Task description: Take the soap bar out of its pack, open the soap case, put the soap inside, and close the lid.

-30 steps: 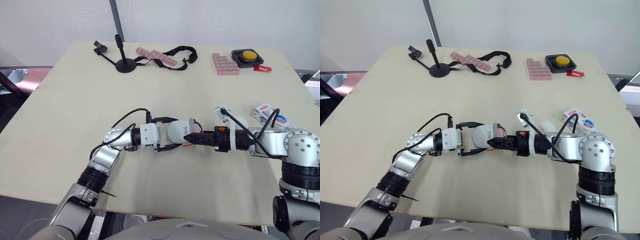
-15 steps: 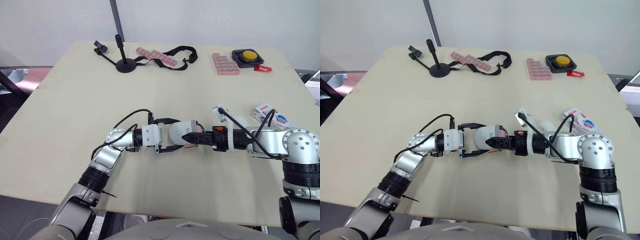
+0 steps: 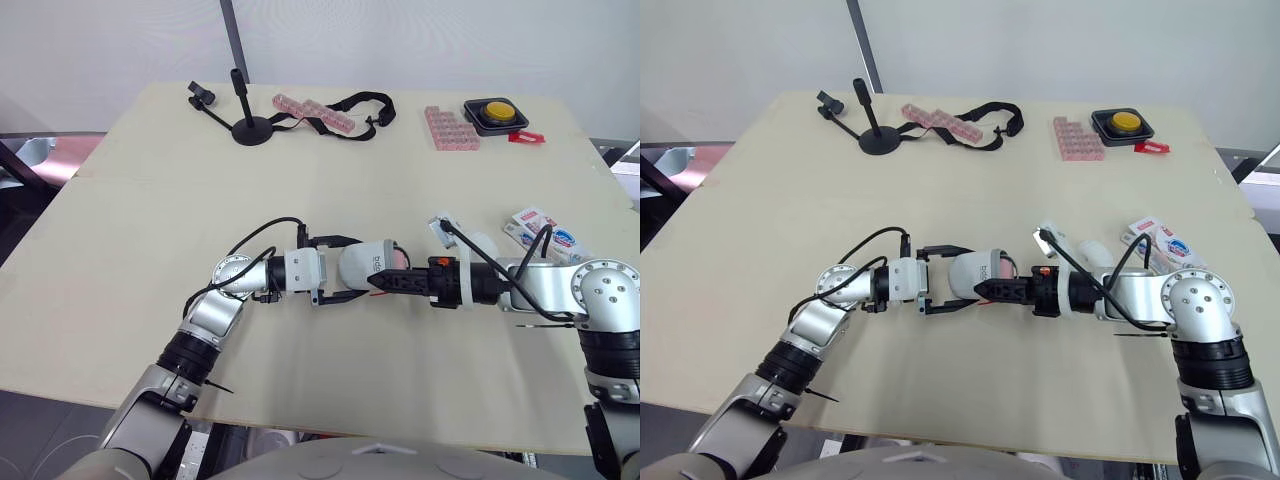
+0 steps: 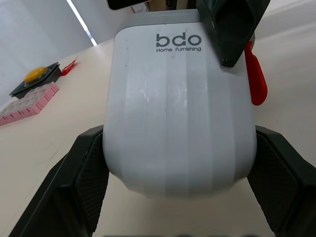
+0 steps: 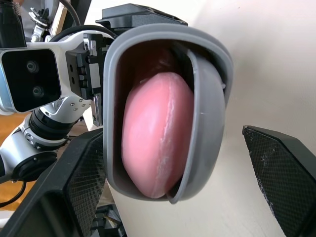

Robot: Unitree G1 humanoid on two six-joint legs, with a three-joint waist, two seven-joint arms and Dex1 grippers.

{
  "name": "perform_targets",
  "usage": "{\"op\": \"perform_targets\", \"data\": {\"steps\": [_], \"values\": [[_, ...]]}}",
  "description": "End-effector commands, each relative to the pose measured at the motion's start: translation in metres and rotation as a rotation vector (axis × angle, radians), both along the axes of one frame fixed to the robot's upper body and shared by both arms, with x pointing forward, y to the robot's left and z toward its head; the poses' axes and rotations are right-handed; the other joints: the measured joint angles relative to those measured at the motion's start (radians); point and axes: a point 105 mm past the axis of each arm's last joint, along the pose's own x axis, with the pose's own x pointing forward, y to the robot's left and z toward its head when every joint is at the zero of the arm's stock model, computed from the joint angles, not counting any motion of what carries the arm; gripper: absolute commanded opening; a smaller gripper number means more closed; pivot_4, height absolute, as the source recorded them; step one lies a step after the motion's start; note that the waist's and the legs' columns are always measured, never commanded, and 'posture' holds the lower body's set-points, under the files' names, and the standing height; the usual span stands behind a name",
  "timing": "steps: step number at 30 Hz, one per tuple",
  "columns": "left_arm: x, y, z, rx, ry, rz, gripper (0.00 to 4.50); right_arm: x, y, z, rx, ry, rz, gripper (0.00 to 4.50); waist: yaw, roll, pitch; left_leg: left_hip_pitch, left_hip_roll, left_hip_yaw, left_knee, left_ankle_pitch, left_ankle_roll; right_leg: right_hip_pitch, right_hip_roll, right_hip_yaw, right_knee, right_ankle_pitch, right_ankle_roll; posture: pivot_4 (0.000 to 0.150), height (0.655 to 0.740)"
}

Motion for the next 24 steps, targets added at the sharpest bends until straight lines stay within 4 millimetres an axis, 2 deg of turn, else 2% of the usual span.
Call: {"op": "perform_targets", "data": {"steps": [1, 4, 5, 7, 14, 19, 20, 21, 24], "values": [[0.0004, -0.0021, 0.0147, -0.037, -0.043, -0.008, 3.44, -0.001, 0.002, 0.0076, 0.033, -0.015, 0.007, 3.93, 0.0, 0.0, 0.0, 0.0, 0.0, 0.0, 0.0, 0.0, 0.0, 0.0, 0.0, 0.0, 0.0, 0.0, 0.0, 0.15, 0.74], [0.0003, -0.0026, 0.0149, -0.039, -0.041, -0.008, 3.44, 0.001, 0.0028, 0.0074, 0.034, -0.014, 0.003, 3.06, 0.0, 0.0, 0.0, 0.0, 0.0, 0.0, 0.0, 0.0, 0.0, 0.0, 0.0, 0.0, 0.0, 0.0, 0.0, 0.15, 0.74], [0.0003, -0.0027, 0.0149, -0.039, -0.041, -0.007, 3.44, 0.0018, 0.0029, 0.0074, 0.034, -0.014, 0.0, 2.61, 0.0, 0.0, 0.0, 0.0, 0.0, 0.0, 0.0, 0.0, 0.0, 0.0, 0.0, 0.0, 0.0, 0.0, 0.0, 0.15, 0.74], [0.0004, -0.0027, 0.015, -0.039, -0.04, -0.005, 3.44, 0.0023, 0.0029, 0.0071, 0.032, -0.013, 0.0, 2.11, 0.0, 0.0, 0.0, 0.0, 0.0, 0.0, 0.0, 0.0, 0.0, 0.0, 0.0, 0.0, 0.0, 0.0, 0.0, 0.15, 0.74], [0.0005, -0.0025, 0.014, -0.036, -0.031, -0.002, 3.44, 0.0008, 0.0037, 0.0064, 0.041, -0.005, 0.001, 2.08, 0.0, 0.0, 0.0, -0.001, 0.0, 0.0, 0.0, 0.0, 0.0, 0.0, 0.0, 0.0, 0.0, 0.0, 0.0, 0.15, 0.74], [0.0001, -0.0011, 0.0099, -0.022, 0.059, -0.009, 3.44, -0.0012, 0.0053, 0.0073, 0.04, -0.013, 0.013, 2.08, 0.0, 0.0, 0.0, -0.001, 0.0, 0.0, 0.0, 0.0, 0.0, 0.0, 0.0, 0.0, 0.0, 0.0, 0.0, 0.15, 0.74], [-0.0021, -0.0007, 0.0099, -0.02, 0.088, -0.026, 4.24, -0.0007, 0.0054, 0.0077, 0.04, -0.017, 0.012, 2.08, 0.0, 0.0, 0.0, -0.001, 0.0, 0.0, 0.0, 0.0, 0.0, 0.0, 0.0, 0.0, 0.0, 0.0, 0.0, 0.15, 0.74], [-0.0037, -0.0005, 0.0102, -0.019, 0.107, -0.038, 4.46, -0.0004, 0.0054, 0.008, 0.039, -0.019, 0.011, 2.08, 0.0, 0.0, 0.0, -0.001, 0.0, 0.0, 0.0, 0.0, 0.0, 0.0, 0.0, 0.0, 0.0, 0.0, 0.0, 0.15, 0.74], [-0.0065, 0.0006, 0.0107, -0.007, 0.154, -0.061, 4.5, 0.0008, 0.0056, 0.0092, 0.033, -0.033, 0.012, 2.08, 0.0, 0.0, 0.0, 0.0, 0.0, 0.0, 0.0, 0.0, 0.0, 0.0, 0.0, 0.0, 0.0, 0.0, 0.0, 0.15, 0.74]]}}
